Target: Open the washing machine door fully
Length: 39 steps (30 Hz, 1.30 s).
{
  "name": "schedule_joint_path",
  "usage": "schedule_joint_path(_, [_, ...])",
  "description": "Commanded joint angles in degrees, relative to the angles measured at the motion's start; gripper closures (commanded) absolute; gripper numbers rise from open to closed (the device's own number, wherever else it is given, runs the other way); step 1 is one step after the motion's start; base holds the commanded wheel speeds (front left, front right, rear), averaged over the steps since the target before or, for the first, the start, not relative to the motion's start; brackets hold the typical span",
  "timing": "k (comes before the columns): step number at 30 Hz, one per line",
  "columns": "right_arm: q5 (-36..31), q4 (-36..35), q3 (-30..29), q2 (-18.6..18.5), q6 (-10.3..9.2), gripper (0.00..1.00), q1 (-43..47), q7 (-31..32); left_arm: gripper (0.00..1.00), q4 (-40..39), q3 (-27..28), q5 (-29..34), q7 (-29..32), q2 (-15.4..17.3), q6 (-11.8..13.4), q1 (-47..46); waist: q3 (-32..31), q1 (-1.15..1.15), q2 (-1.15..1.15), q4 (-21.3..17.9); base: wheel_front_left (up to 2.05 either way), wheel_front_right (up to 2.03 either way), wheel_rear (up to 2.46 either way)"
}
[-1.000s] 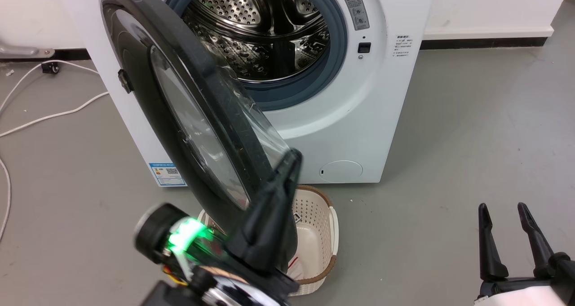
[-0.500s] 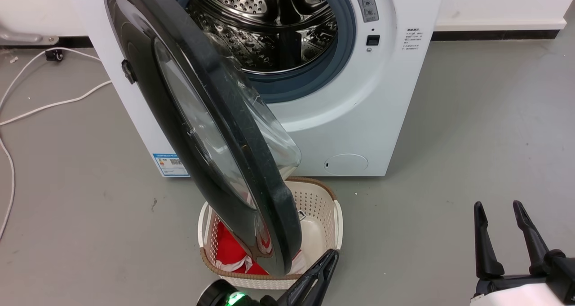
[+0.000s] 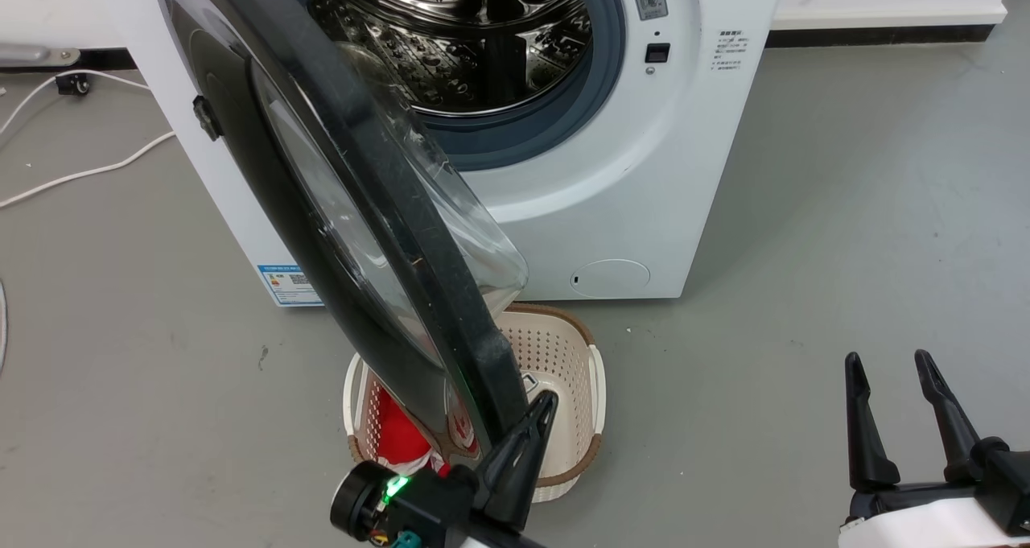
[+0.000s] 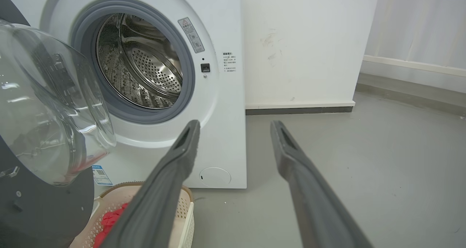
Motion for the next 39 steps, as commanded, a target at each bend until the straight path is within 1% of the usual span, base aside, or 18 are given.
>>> schedule_joint_path(1, [-0.3, 0.1, 0.2, 0.2, -0.04, 0.0, -0.9, 0.2, 1.0, 1.1, 0.7, -0.3, -0.7, -0.3, 0.5, -1.7, 0.3, 0.0, 0.0, -0.2, 0.0, 0.0, 0.0])
schedule_joint_path(5, [-0.3, 0.4, 0.5, 0.2, -0.04, 0.0, -1.2, 0.3, 1.0, 3.4, 1.1, -0.7, -1.5, -0.9, 1.1, -4.1, 0.6, 0.0, 0.0, -0.4, 0.0, 0.0, 0.0])
schedule_joint_path(12, [-0.4, 0.9, 0.5, 0.2, -0.04, 0.0, -1.5, 0.1, 1.0, 6.3, 2.9, -1.4, -2.4, -0.8, 3.1, -6.3, 1.0, 0.0, 0.0, -0.8, 0.0, 0.0, 0.0])
schedule_joint_path(22, [0.4, 2.3, 0.3, 0.2, -0.04, 0.0, -1.5, -0.7, 1.0, 5.0, 3.4, -1.1, -2.3, 0.5, 5.1, -3.0, 0.0, 0.0, 0.0, 0.0, 0.0, 0.0, 0.0])
schedule_joint_path(31, [0.4, 3.0, 0.1, 0.2, -0.04, 0.0, -0.2, -0.8, 1.0, -0.1, 4.8, -1.6, -1.3, 2.1, 8.0, 2.2, -1.5, 0.0, 0.0, 2.6, 0.0, 0.0, 0.0])
schedule_joint_path(32, [0.4, 3.1, 0.1, 0.2, -0.04, 0.0, 0.0, -0.5, 1.0, -2.2, 4.7, -1.0, -1.3, 2.6, 8.8, 3.9, -2.0, 0.0, 0.0, 3.8, 0.0, 0.0, 0.0])
schedule_joint_path(35, [0.2, 2.9, -0.2, 0.2, -0.04, 0.0, 0.7, -0.3, 1.0, -3.9, 4.3, -0.6, -1.0, 3.2, 9.3, 5.8, -2.5, 0.0, 0.0, 5.4, 0.0, 0.0, 0.0])
schedule_joint_path(39, [0.0, 2.5, -0.2, 0.2, -0.04, 0.0, 1.1, 0.1, 1.0, -5.1, 5.1, -0.9, -0.7, 4.2, 10.5, 7.7, -3.1, 0.0, 0.0, 7.7, 0.0, 0.0, 0.0])
